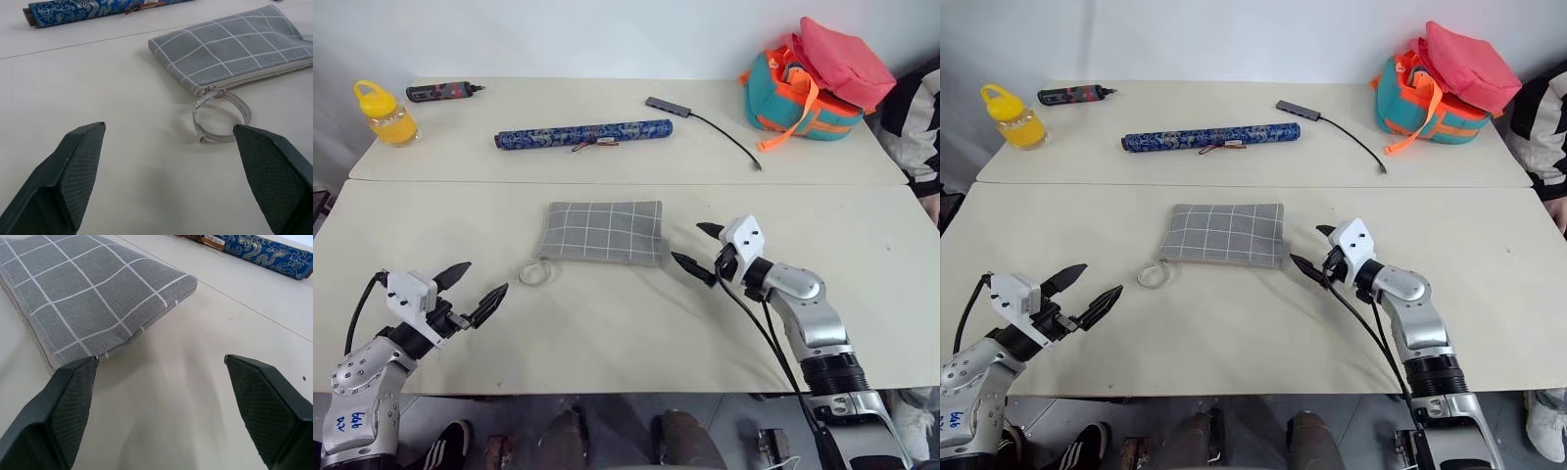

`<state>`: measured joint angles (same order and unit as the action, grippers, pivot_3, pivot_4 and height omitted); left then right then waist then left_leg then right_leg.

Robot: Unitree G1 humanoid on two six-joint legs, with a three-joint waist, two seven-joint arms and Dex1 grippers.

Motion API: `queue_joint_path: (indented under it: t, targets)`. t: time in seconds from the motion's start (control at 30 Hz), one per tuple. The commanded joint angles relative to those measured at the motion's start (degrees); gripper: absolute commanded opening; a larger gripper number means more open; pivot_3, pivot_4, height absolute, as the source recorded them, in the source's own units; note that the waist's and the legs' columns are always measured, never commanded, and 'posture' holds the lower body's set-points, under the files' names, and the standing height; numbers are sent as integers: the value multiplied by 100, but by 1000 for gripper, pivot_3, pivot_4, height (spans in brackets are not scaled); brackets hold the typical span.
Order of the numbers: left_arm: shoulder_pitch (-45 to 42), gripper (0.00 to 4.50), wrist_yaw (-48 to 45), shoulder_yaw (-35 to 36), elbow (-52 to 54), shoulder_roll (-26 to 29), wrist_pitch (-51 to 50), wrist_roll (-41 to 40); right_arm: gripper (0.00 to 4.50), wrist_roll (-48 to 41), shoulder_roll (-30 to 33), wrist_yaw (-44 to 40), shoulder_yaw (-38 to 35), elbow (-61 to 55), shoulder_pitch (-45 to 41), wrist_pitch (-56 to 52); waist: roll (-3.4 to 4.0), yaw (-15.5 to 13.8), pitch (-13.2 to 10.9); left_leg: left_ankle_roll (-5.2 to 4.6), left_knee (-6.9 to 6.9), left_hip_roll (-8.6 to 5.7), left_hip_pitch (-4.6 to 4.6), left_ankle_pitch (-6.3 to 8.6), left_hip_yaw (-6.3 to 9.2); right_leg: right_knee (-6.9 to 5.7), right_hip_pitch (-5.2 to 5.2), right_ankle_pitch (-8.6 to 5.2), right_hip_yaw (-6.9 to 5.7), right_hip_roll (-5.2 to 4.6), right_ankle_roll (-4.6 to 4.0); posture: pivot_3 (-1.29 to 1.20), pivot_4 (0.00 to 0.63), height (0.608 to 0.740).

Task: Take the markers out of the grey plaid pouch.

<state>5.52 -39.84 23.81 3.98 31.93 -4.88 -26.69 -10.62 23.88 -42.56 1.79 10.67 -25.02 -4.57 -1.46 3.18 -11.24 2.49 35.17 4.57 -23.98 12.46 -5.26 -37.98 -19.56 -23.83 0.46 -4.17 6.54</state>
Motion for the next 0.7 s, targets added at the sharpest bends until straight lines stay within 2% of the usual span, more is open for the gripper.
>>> queue_joint_path:
  t: [0.03, 0.27, 0.4, 0.5, 0.57, 0.7]
  targets:
    - [66, 4438, 10, 159, 198, 115, 38, 7, 4307, -39, 10, 27, -91, -82, -4, 67, 0, 1, 0, 0, 0, 0, 0, 0, 0, 0, 0, 0, 0, 0, 0, 0, 150, 740]
    - [-69, 4438, 107, 120, 142, 149, 94, 100, 4307, -26, -115, 78, -6, -101, -108, 11, 0, 3, 0, 0, 0, 0, 0, 0, 0, 0, 0, 0, 0, 0, 0, 0, 150, 740]
    - [-251, 4438, -4, 74, -100, 183, 357, 235, 4307, -75, -515, 219, 87, -51, -311, -33, 0, 11, 0, 3, 1, 3, 1, -1, -2, -4, -4, 0, 2, 4, -1, 0, 150, 740]
    - [-454, 4500, 1, 58, -347, 235, 619, 443, 3719, 34, -895, 382, 214, 195, -620, 55, 0, 19, 0, 5, 3, 3, 1, -3, -3, -10, -6, 1, 3, 6, -1, 0, 150, 740]
    - [-607, 4500, 12, 45, -549, 267, 793, 551, 2953, 145, -1095, 503, 289, 426, -839, 158, -1, 18, 0, 7, 4, 4, 1, -4, -3, -16, -9, 1, 3, 7, -2, 0, 150, 740]
    - [-966, 4500, 65, -74, -1054, 392, 1407, 991, 1712, 516, -1332, 925, 371, 1143, -1285, 499, -5, 17, 3, 8, 5, 3, -1, -3, -4, -31, -18, 1, 2, 3, -1, 0, 150, 740]
